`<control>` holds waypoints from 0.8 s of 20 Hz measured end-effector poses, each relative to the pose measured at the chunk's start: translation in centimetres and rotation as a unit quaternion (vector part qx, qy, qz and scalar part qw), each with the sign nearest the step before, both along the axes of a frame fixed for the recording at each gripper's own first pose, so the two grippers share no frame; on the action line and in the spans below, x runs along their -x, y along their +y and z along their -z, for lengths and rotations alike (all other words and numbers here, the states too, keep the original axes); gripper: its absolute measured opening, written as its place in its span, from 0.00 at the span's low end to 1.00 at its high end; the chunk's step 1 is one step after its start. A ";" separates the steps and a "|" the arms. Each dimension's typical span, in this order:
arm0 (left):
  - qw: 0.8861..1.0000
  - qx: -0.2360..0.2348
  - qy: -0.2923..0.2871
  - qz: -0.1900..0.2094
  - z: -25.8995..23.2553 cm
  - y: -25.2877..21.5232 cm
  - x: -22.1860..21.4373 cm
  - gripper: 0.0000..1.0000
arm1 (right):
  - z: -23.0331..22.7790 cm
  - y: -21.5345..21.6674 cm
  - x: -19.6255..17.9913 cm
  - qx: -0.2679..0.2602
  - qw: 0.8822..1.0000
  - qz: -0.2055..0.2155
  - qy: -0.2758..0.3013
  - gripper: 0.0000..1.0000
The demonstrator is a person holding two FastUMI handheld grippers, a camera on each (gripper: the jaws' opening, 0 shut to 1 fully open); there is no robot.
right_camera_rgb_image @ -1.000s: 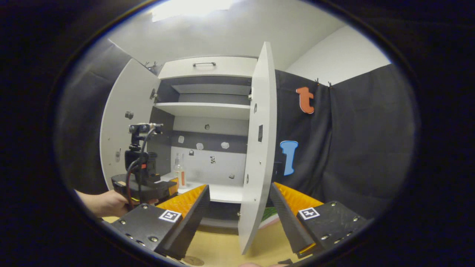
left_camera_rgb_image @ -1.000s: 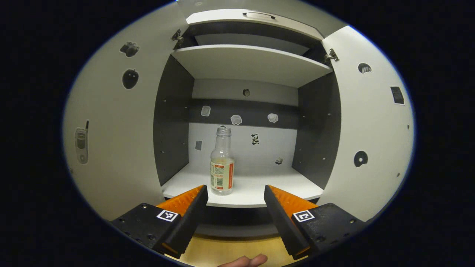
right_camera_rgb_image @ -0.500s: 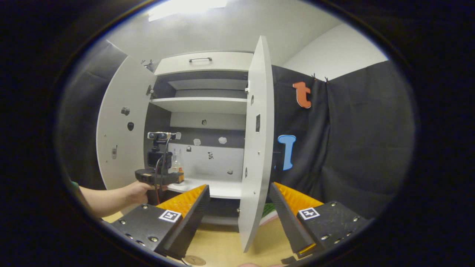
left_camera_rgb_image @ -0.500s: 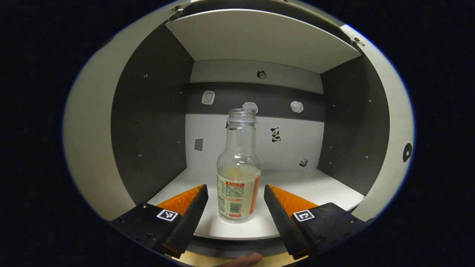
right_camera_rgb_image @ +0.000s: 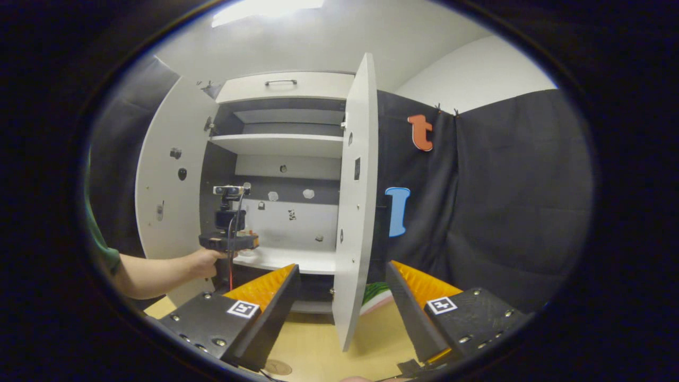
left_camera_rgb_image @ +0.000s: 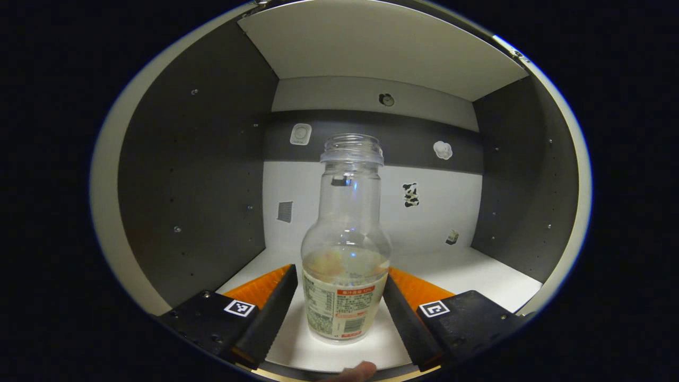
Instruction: Grasp the bottle in the cabinet with the left hand and place it on the coaster, then close the right door with the right hand and the left door with the left hand.
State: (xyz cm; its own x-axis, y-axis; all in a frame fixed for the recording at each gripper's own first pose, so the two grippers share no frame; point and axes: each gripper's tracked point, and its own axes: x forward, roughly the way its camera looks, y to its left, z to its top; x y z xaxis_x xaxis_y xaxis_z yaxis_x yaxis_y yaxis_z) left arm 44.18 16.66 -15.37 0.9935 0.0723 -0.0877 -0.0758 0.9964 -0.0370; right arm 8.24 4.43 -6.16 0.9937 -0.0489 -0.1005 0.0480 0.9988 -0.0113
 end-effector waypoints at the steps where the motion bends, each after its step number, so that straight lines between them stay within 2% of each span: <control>1: 1.000 -0.010 0.004 0.018 0.0 -0.4 -0.7 0.95 | 0.1 -0.3 0.3 0.001 1.000 0.004 0.003 0.99; 2: 1.000 -0.010 0.010 0.021 0.2 -0.1 -0.6 0.83 | 0.1 -0.5 0.6 0.003 1.000 0.006 0.004 0.99; 3: 1.000 -0.005 0.012 0.020 0.1 -0.1 -0.3 0.81 | 0.1 -0.6 1.0 0.004 1.000 0.007 0.005 0.99; 6: 1.000 0.022 0.014 0.014 -0.6 0.0 0.8 0.80 | 0.3 -0.9 1.8 0.008 1.000 0.005 0.007 0.99; 10: 1.000 0.021 -0.002 0.019 -3.1 -0.5 3.7 0.80 | 0.2 -1.3 2.9 0.001 1.000 0.003 0.010 0.99; 16: 0.998 0.045 -0.021 0.027 -6.8 -2.0 10.5 0.80 | -0.8 -1.9 5.4 -0.008 1.000 -0.003 -0.003 0.99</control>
